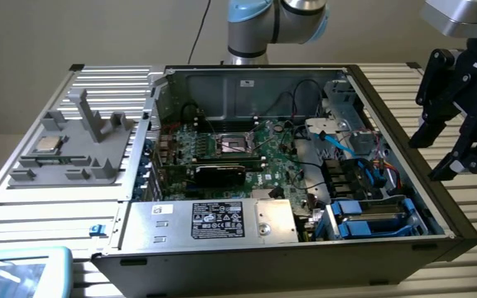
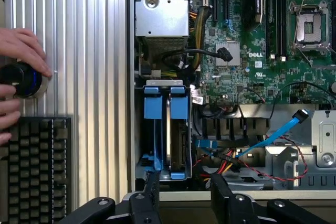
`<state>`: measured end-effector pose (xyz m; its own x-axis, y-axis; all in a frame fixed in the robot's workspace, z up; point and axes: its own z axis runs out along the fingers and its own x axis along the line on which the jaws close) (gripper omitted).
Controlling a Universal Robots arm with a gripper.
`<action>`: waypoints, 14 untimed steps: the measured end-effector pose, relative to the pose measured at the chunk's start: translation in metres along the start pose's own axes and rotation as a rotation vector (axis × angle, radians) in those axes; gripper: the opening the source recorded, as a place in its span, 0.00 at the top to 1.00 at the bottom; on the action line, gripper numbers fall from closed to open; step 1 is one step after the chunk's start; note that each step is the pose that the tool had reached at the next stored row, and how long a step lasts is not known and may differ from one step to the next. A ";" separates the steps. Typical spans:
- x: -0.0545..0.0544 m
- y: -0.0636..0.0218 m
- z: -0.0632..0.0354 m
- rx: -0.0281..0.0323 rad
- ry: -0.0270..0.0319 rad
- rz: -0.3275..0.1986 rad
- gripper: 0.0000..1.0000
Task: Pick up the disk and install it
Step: 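Insert the disk into the insertion slot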
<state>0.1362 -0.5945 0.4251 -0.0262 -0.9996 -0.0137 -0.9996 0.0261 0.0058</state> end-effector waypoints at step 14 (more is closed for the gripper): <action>-0.011 -0.0008 0.0046 0.0000 -0.0001 0.000 0.49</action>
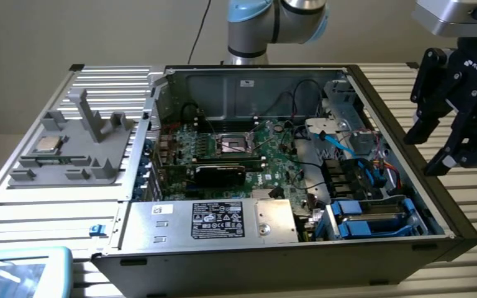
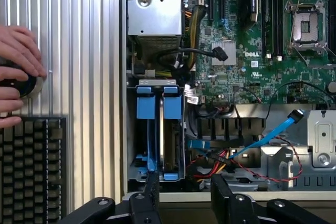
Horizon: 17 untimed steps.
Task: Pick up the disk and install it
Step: 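Insert the disk into the insertion slot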
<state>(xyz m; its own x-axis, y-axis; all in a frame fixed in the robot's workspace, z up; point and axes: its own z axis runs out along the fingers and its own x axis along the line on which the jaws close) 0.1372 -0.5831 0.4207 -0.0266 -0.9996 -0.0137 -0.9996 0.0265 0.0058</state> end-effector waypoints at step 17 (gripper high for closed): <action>-0.018 -0.0131 0.0235 -0.0001 -0.0121 0.019 0.49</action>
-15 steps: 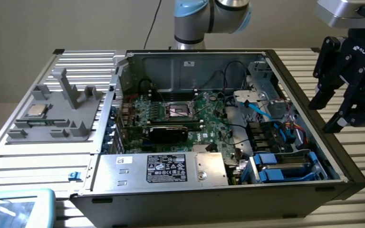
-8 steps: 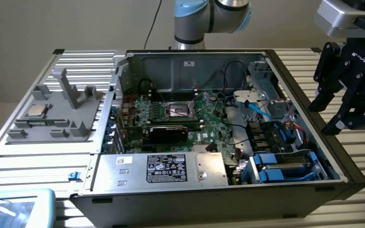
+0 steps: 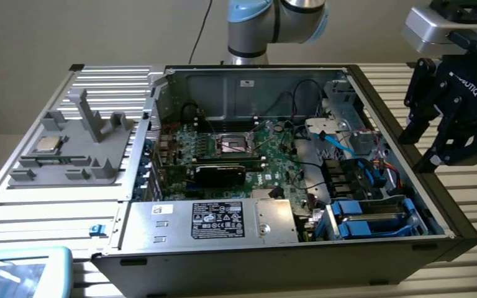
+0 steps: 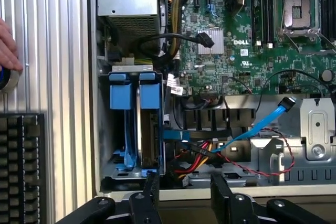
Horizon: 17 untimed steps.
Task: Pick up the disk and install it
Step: 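Insert the disk into the insertion slot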
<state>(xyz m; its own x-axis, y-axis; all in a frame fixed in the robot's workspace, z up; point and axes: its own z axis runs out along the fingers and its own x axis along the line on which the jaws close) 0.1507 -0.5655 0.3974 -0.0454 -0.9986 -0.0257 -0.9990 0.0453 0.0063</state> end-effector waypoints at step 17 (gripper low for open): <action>0.000 0.0003 0.0179 0.0048 -0.0041 0.164 0.49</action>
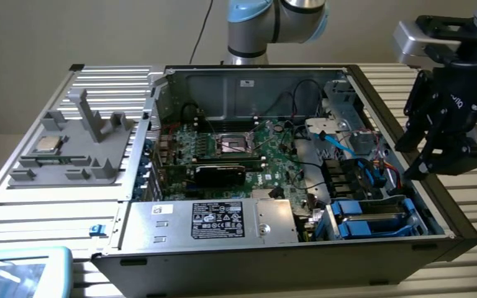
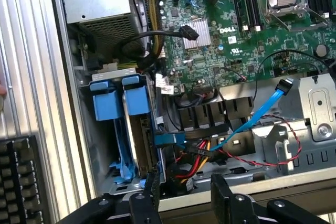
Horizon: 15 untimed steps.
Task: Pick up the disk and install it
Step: 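Insert the disk into the insertion slot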
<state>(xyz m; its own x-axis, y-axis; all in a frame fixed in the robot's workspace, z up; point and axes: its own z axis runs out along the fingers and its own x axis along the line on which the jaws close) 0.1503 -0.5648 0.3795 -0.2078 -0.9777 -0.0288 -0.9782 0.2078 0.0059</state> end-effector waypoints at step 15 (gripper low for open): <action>-0.005 0.0086 0.0180 0.0083 -0.0125 0.058 0.49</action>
<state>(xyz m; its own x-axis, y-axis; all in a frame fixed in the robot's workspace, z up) 0.1428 -0.5581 0.3617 -0.2646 -0.9635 -0.0412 -0.9643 0.2648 -0.0003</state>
